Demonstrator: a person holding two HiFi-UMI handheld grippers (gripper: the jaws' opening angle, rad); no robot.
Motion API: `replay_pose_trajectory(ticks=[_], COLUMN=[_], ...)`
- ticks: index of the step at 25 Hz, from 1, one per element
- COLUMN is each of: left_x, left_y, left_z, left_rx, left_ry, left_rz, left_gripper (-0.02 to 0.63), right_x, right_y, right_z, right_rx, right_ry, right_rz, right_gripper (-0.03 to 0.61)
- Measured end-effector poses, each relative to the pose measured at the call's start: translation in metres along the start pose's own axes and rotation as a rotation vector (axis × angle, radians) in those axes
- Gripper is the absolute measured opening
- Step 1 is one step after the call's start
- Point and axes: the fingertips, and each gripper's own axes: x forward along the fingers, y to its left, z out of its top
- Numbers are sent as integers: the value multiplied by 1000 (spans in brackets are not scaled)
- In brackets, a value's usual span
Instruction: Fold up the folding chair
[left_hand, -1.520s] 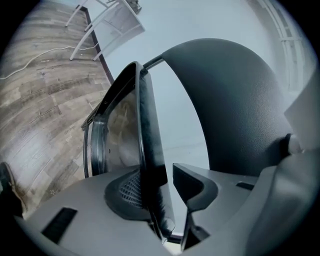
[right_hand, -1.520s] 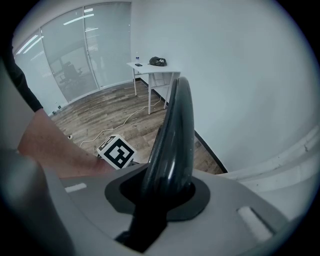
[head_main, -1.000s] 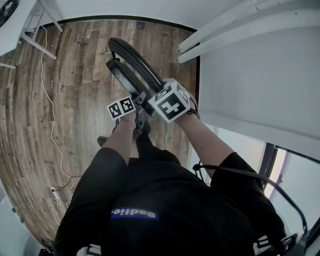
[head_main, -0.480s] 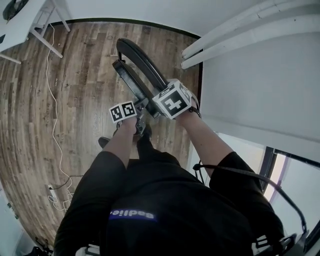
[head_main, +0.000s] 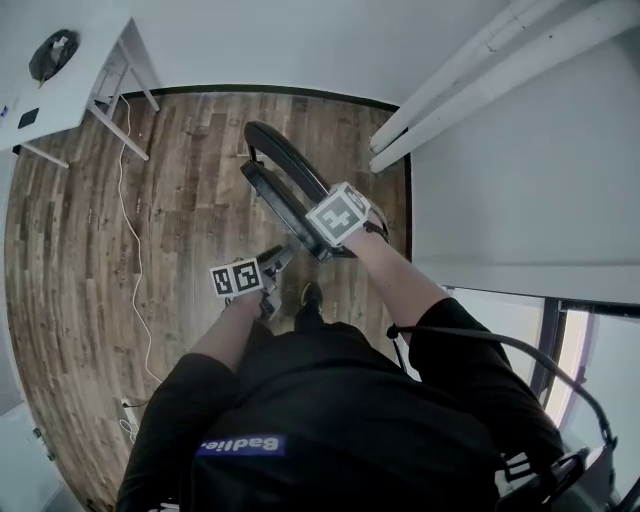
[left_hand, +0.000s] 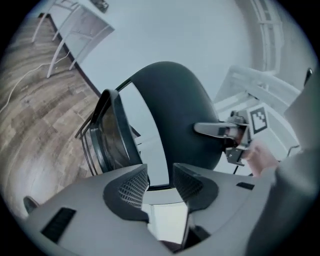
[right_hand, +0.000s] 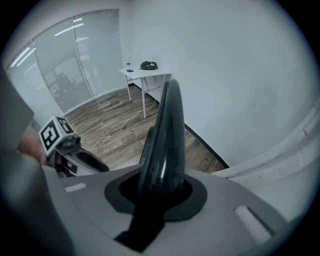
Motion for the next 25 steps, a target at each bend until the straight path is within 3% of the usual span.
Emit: replay_pose_trajectory(ticks=[6, 12, 25], left_x=[-84, -153, -194], left_y=[-61, -117, -187], left_z=[37, 51, 66], left_rx=[338, 605, 960], left_ry=[-120, -224, -327], left_rz=[30, 94, 127], left_gripper=[141, 18, 5], right_x=[-3, -7, -6], right_y=[-3, -2, 1], right_z=[0, 1, 0], right_rx=[9, -4, -26], right_ry=[-9, -17, -19], right_rz=[-3, -5, -25], right_gripper=[72, 71, 72])
